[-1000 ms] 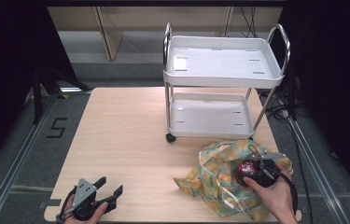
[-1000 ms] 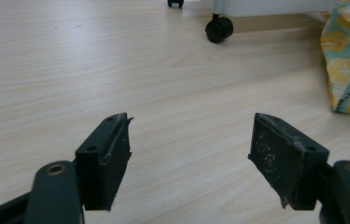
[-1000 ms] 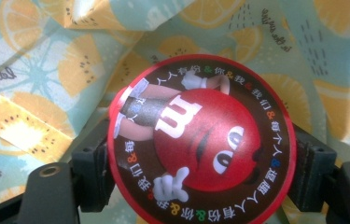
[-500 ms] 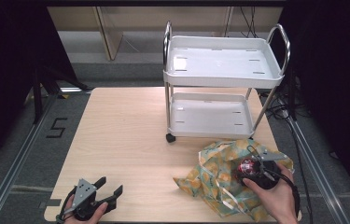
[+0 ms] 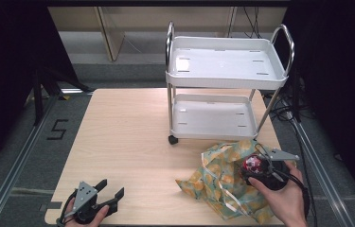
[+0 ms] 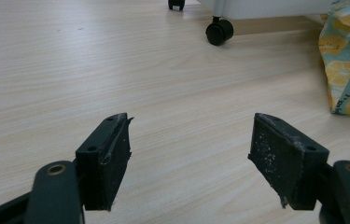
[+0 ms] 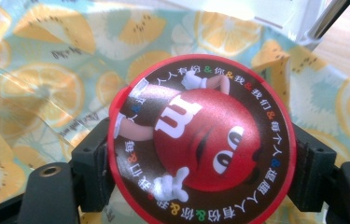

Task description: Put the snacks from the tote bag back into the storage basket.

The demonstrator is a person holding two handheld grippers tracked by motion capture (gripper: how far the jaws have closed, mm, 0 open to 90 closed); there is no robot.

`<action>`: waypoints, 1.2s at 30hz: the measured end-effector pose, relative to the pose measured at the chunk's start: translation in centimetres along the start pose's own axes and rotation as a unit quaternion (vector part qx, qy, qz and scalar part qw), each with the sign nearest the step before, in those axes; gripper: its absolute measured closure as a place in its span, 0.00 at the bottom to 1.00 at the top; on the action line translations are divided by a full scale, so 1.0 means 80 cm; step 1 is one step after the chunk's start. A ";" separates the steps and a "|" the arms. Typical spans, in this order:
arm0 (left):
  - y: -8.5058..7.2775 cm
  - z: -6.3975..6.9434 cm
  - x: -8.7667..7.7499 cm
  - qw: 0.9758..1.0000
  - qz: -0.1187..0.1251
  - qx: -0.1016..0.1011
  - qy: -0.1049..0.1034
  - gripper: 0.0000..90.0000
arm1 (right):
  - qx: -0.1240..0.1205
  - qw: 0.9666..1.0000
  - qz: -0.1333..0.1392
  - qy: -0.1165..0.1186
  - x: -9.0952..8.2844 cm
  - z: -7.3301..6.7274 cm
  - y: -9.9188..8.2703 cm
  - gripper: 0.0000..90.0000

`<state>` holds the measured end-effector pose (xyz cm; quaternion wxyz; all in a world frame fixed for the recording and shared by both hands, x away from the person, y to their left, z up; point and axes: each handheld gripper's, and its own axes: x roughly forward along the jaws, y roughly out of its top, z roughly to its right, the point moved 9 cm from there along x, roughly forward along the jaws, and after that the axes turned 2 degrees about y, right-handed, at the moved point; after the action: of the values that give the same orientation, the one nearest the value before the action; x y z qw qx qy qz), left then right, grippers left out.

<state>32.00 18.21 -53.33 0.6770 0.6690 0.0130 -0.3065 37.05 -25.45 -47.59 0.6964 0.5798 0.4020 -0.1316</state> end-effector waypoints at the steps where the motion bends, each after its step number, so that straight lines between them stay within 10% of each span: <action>1: 0.000 0.000 0.000 1.000 0.002 0.000 -0.001 0.31 | -0.004 1.000 -0.001 0.001 -0.001 0.000 0.000 0.29; 36: 0.000 0.000 -0.001 1.000 0.001 -0.003 0.003 0.31 | 0.006 0.998 0.059 -0.010 -0.031 0.009 0.049 0.30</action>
<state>31.97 18.23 -53.28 0.6793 0.6680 0.0152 -0.3033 38.25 -25.66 -43.05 0.7037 0.6049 0.3595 -0.0984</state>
